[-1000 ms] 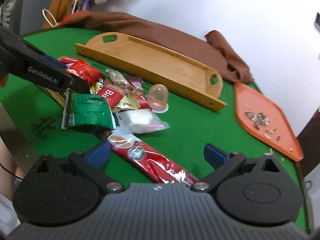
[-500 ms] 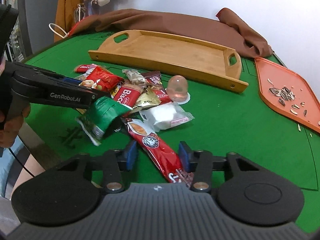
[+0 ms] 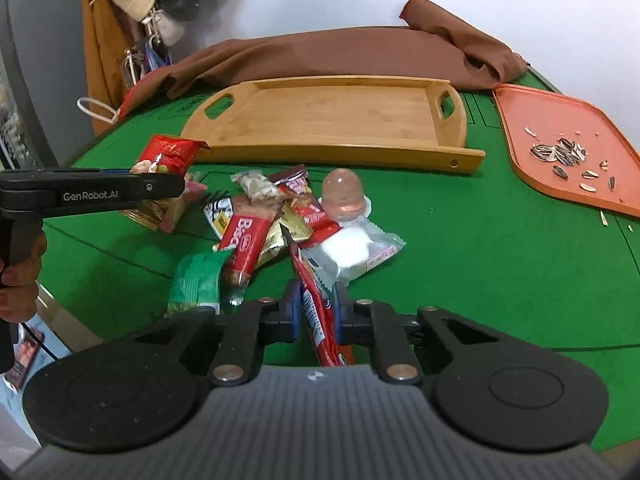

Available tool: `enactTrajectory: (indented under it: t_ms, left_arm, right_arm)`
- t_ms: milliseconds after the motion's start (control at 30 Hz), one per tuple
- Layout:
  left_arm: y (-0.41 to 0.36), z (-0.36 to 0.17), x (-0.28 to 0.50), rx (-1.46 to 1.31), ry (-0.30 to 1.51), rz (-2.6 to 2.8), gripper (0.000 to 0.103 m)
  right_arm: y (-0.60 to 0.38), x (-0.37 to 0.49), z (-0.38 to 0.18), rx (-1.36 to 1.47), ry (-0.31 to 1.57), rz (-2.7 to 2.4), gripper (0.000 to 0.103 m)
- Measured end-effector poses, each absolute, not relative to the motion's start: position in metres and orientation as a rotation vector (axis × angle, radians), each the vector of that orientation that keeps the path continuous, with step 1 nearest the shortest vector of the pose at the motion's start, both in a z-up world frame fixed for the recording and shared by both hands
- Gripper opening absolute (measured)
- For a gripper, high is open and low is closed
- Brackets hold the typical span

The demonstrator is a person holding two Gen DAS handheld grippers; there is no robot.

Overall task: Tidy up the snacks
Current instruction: 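Grasp the red MARTH nut bag with the left gripper while the right gripper grasps the red MXT stick, then carry both snacks onto the bamboo tray and open both grippers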

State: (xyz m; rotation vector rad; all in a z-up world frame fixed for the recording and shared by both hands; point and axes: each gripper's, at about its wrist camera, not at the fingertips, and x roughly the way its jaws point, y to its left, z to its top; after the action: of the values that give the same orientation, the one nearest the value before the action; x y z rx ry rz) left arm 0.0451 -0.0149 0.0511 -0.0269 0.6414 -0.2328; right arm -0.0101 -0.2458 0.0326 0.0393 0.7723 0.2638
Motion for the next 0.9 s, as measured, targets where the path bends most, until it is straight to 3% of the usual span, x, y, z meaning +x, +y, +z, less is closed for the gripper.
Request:
enactTrajectory:
  t_ms: [167,400,433,600,833,900]
  left_arm:
    - [-0.008,0.056,0.054,-0.020,0.619,-0.205,0.039]
    - [0.000,0.047,0.054,-0.046,0.646,-0.192,0.040]
    - [0.000,0.046,0.054,-0.047,0.653,-0.189,0.040]
    - [0.001,0.041,0.053,-0.047,0.662,-0.189,0.040]
    - [0.001,0.038,0.053,-0.041,0.668,-0.191,0.040]
    - [0.000,0.037,0.053,-0.038,0.668,-0.192,0.040]
  right_arm:
    - [-0.252,-0.004,0.042,0.086,0.744,0.253,0.018]
    - [-0.244,-0.006,0.031,-0.016,0.761,0.246,0.029]
    - [-0.243,-0.006,0.029,-0.023,0.766,0.247,0.036]
    - [-0.232,-0.009,0.024,-0.077,0.775,0.265,0.053]
    - [-0.219,-0.014,0.015,-0.183,0.772,0.273,0.056]
    - [-0.217,-0.014,0.016,-0.177,0.780,0.269,0.038]
